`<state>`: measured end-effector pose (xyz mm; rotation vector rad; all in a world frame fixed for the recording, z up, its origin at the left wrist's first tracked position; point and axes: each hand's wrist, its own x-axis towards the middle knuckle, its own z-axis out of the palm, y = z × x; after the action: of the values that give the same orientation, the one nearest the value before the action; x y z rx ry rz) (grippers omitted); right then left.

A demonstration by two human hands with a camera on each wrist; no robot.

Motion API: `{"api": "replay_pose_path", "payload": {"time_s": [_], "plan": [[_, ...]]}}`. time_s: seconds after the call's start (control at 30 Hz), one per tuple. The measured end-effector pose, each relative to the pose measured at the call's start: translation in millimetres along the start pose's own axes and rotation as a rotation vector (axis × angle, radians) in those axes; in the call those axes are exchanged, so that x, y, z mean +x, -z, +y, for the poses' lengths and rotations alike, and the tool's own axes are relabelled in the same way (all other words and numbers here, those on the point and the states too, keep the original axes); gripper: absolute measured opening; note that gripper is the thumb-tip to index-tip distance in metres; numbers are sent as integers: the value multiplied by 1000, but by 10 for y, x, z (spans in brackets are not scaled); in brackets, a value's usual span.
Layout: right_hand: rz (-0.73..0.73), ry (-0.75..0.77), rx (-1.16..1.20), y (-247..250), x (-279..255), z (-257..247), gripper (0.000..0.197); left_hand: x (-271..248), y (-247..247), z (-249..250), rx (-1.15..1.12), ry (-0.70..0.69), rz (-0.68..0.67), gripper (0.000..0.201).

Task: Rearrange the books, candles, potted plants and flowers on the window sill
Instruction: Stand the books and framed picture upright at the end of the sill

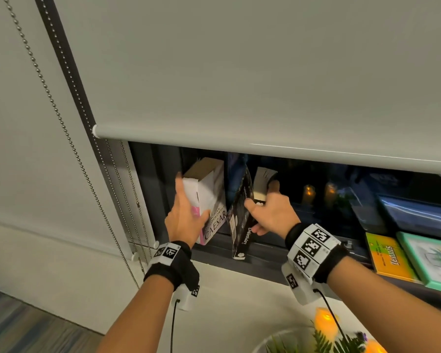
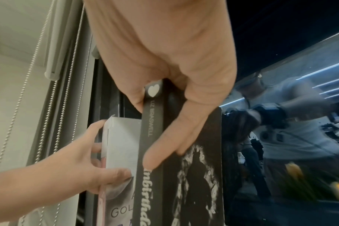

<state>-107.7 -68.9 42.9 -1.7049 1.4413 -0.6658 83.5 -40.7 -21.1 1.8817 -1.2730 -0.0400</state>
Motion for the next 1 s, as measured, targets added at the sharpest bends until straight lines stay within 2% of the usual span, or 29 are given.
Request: {"api": "replay_pose_path", "payload": {"time_s": [0.17, 0.43, 0.77, 0.83, 0.93, 1.0], "plan": [[-115, -177, 46, -82, 70, -19, 43, 38, -18, 2, 18, 33, 57, 110], [-53, -146, 63, -183, 103, 58, 35, 128, 93, -144, -53, 33, -33, 122], [-80, -149, 57, -360, 127, 122, 40, 177, 23, -264, -60, 118, -75, 105], [-78, -157, 66, -372, 130, 138, 43, 149, -1, -271, -74, 128, -55, 99], [-72, -158, 65, -380, 128, 137, 43, 102, -58, -288, -5, 156, -56, 68], [-64, -154, 62, -388, 125, 141, 43, 79, -90, -292, 28, 188, -58, 55]]}}
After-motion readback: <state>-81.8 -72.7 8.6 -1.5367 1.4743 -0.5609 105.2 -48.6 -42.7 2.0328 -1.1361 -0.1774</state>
